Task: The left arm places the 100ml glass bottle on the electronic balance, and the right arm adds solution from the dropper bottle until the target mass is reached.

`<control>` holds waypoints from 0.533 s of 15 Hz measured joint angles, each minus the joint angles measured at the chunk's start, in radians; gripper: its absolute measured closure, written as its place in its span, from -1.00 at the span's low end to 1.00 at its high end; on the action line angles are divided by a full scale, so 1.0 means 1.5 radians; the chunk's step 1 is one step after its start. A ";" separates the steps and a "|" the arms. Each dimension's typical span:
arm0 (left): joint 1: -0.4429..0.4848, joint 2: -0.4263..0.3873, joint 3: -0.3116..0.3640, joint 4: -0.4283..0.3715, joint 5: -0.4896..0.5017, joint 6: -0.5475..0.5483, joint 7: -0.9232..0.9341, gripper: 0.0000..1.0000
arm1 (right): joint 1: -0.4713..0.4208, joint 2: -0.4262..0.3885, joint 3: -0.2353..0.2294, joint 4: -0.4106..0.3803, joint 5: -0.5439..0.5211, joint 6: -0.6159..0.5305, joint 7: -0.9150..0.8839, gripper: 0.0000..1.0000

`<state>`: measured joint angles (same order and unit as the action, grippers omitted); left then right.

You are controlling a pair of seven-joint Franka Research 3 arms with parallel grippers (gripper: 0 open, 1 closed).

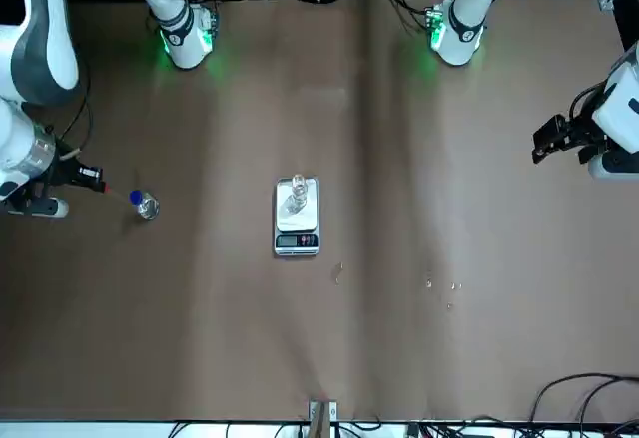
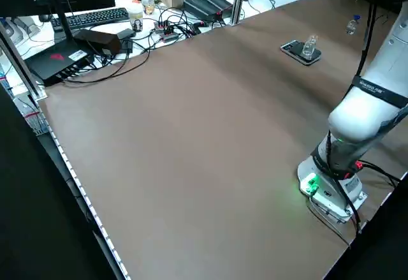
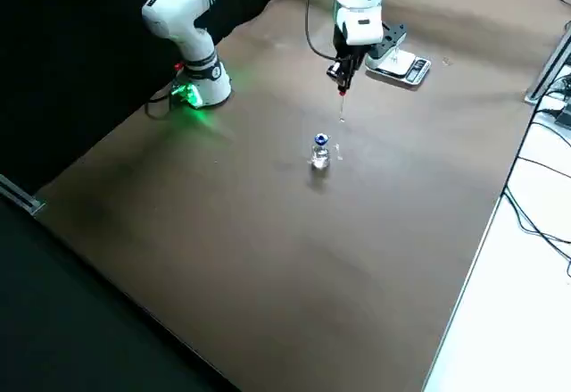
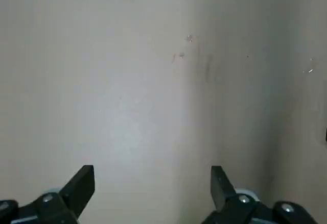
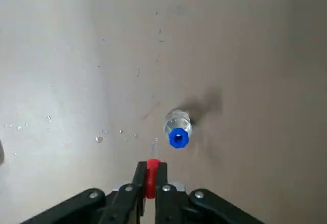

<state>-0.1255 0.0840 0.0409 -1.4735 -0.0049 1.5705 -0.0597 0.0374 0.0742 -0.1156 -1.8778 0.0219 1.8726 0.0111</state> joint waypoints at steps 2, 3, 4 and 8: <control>0.000 0.000 0.000 0.000 0.000 0.000 0.000 -1.00 | 0.008 0.000 0.000 0.004 0.002 -0.001 0.013 0.78; 0.000 0.000 0.000 0.000 0.000 0.000 0.000 -1.00 | 0.012 0.000 0.000 0.005 0.004 -0.002 0.017 0.78; 0.000 0.000 0.000 0.000 0.000 0.000 0.000 -1.00 | 0.014 0.000 0.000 0.006 0.007 -0.002 0.022 0.78; -0.002 0.000 0.000 0.000 0.000 0.000 0.000 -1.00 | 0.023 0.000 0.000 0.010 0.025 -0.002 0.041 0.78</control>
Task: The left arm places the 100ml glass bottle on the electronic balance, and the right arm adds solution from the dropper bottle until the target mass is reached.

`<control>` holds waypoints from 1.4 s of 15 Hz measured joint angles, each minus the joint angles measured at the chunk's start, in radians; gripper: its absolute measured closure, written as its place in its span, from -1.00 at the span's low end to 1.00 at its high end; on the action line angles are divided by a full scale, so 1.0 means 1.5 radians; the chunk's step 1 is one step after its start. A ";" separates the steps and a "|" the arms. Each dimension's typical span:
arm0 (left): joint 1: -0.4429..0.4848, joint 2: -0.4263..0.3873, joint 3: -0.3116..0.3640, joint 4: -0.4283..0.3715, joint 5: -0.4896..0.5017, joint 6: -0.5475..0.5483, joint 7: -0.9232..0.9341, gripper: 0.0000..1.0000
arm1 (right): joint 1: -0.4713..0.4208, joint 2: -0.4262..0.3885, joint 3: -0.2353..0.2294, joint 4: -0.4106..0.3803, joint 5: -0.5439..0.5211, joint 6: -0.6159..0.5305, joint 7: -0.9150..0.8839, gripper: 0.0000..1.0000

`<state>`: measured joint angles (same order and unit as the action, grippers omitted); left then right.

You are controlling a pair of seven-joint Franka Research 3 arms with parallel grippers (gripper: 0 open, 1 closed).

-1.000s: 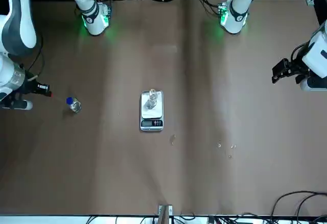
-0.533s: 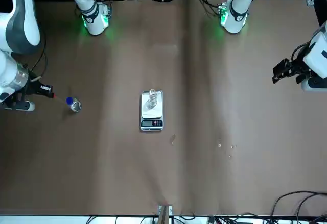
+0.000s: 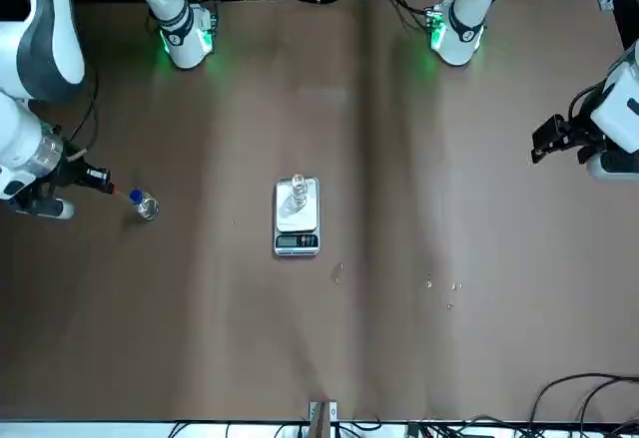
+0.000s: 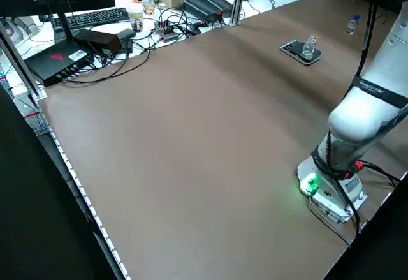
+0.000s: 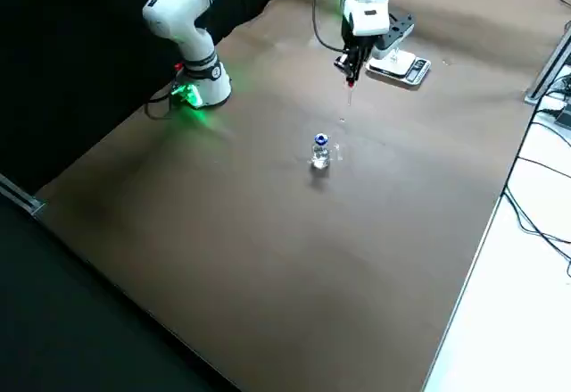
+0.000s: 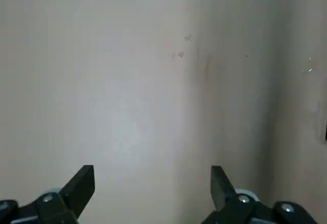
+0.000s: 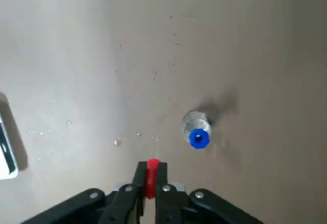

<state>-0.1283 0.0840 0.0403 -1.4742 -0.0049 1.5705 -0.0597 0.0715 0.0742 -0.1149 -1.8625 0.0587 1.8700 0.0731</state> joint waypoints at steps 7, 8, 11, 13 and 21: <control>-0.001 0.000 0.000 0.000 0.000 0.000 0.000 -1.00 | 0.039 0.000 0.001 0.012 0.028 -0.013 0.047 0.78; -0.001 0.000 0.000 0.000 0.000 0.000 0.000 -1.00 | 0.047 0.000 0.001 0.013 0.030 -0.013 0.057 0.78; -0.001 0.000 0.000 0.000 0.000 0.000 0.000 -1.00 | 0.075 0.000 0.002 0.013 0.036 -0.014 0.086 0.78; -0.001 0.000 0.000 0.000 0.000 0.000 0.000 -1.00 | 0.104 0.000 0.003 0.013 0.042 -0.014 0.120 0.78; -0.001 -0.004 -0.001 0.000 0.000 0.000 0.000 -1.00 | 0.164 0.000 0.003 0.017 0.076 -0.014 0.198 0.78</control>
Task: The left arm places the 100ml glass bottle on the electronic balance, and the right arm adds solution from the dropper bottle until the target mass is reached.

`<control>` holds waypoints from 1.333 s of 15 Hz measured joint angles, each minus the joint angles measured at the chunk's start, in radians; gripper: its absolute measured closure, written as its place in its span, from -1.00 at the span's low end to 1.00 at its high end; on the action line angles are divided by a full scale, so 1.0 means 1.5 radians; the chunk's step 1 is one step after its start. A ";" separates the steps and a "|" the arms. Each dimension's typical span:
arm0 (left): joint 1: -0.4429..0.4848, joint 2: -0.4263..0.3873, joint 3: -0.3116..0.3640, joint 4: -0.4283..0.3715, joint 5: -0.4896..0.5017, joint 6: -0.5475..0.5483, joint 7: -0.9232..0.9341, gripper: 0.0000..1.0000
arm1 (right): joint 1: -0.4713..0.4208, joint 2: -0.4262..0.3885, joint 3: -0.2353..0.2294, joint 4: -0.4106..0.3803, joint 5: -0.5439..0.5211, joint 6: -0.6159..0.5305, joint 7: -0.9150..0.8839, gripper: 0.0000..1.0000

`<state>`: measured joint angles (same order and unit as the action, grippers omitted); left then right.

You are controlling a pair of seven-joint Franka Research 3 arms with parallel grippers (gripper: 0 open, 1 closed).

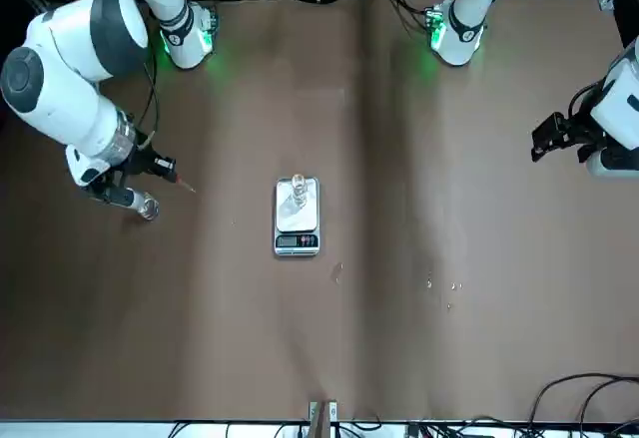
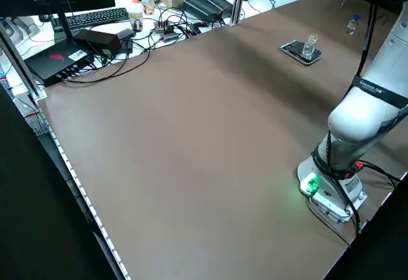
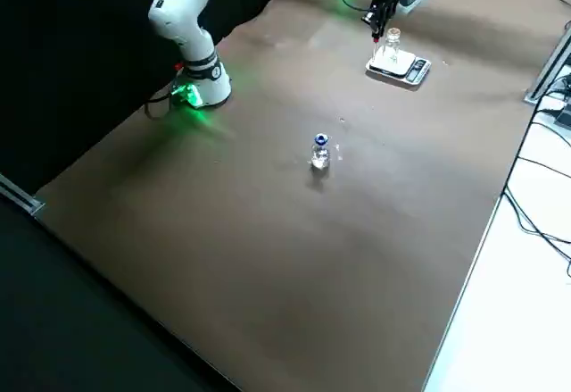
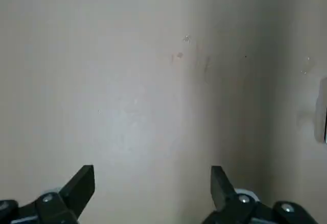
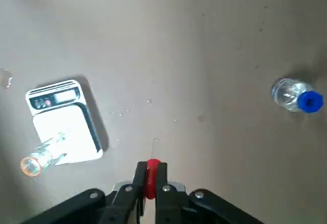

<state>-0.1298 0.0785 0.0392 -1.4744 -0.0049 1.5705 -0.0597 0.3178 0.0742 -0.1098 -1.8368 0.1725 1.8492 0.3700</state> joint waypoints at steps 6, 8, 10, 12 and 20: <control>0.000 0.000 -0.001 0.000 0.000 0.000 -0.013 -1.00 | 0.025 0.000 0.000 0.011 0.017 0.000 0.035 0.78; 0.000 0.000 -0.001 0.000 0.000 0.000 -0.015 -1.00 | 0.034 0.000 0.000 0.020 0.026 0.001 0.051 0.78; 0.000 -0.001 -0.001 0.000 0.000 0.000 -0.015 -1.00 | 0.046 0.000 0.000 0.036 0.028 0.001 0.076 0.78; 0.000 -0.001 -0.001 0.000 0.000 0.000 -0.015 -1.00 | 0.061 0.000 0.000 0.046 0.028 0.001 0.095 0.78; 0.000 -0.001 -0.002 0.000 0.000 0.000 -0.015 -1.00 | 0.116 0.003 0.000 0.058 0.029 0.021 0.159 0.78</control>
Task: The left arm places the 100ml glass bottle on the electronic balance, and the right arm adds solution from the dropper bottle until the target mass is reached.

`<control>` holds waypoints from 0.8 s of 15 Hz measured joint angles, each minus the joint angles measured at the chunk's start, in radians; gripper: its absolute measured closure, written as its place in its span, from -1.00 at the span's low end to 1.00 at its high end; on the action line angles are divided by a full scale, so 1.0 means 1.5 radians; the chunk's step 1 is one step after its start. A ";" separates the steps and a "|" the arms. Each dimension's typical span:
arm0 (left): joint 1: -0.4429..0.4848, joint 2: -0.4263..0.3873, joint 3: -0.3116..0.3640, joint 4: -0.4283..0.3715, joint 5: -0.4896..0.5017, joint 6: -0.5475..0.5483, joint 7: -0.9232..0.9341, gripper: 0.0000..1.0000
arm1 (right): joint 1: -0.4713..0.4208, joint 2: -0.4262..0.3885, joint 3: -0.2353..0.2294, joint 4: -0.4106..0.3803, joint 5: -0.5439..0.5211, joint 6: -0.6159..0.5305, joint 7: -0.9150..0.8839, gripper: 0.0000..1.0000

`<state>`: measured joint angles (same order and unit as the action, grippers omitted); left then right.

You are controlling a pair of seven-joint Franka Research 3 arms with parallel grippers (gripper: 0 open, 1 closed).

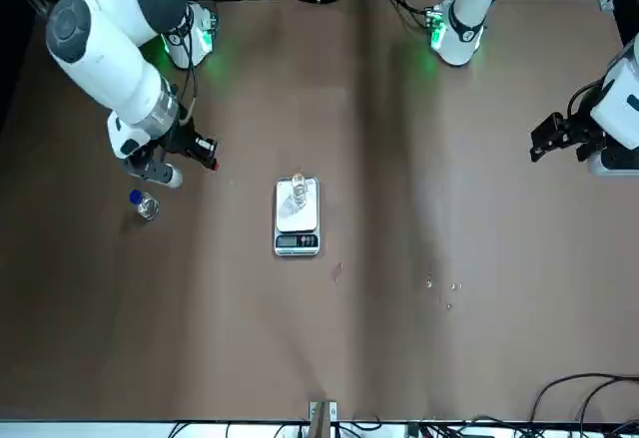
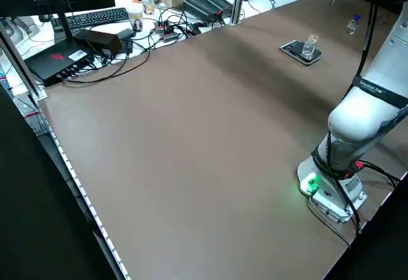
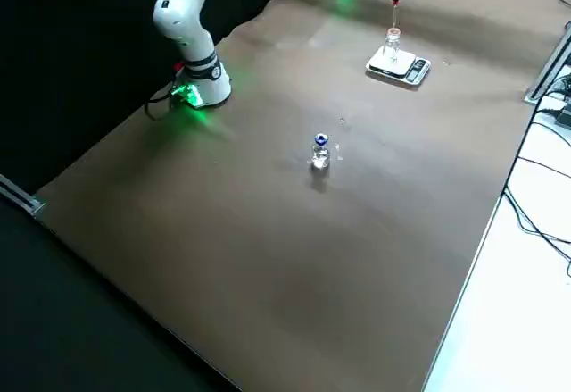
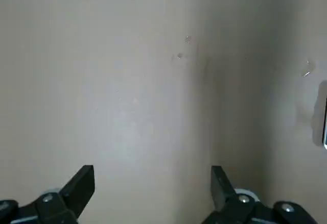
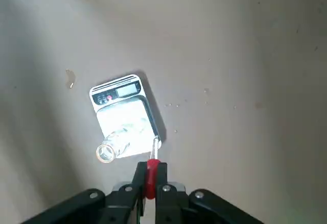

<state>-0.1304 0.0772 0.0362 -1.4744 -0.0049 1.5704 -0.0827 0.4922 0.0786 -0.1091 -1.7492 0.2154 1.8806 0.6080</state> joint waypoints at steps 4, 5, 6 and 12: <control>0.000 0.000 0.000 0.000 0.000 0.000 0.000 -1.00 | 0.021 0.007 0.000 0.000 0.009 0.021 0.012 0.78; 0.000 0.000 0.000 0.000 0.000 0.000 0.000 -1.00 | 0.027 0.009 0.000 0.000 0.012 0.025 0.013 0.78; 0.000 0.000 0.000 0.000 0.000 0.000 0.000 -1.00 | 0.033 0.011 0.000 0.000 0.013 0.031 0.018 0.78; 0.000 0.000 0.000 -0.003 0.000 0.000 0.000 -1.00 | 0.077 0.034 0.000 0.000 0.014 0.073 0.060 0.78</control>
<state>-0.1306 0.0773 0.0355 -1.4792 -0.0049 1.5702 -0.0828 0.6081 0.1290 -0.1089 -1.7486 0.2363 1.9898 0.6981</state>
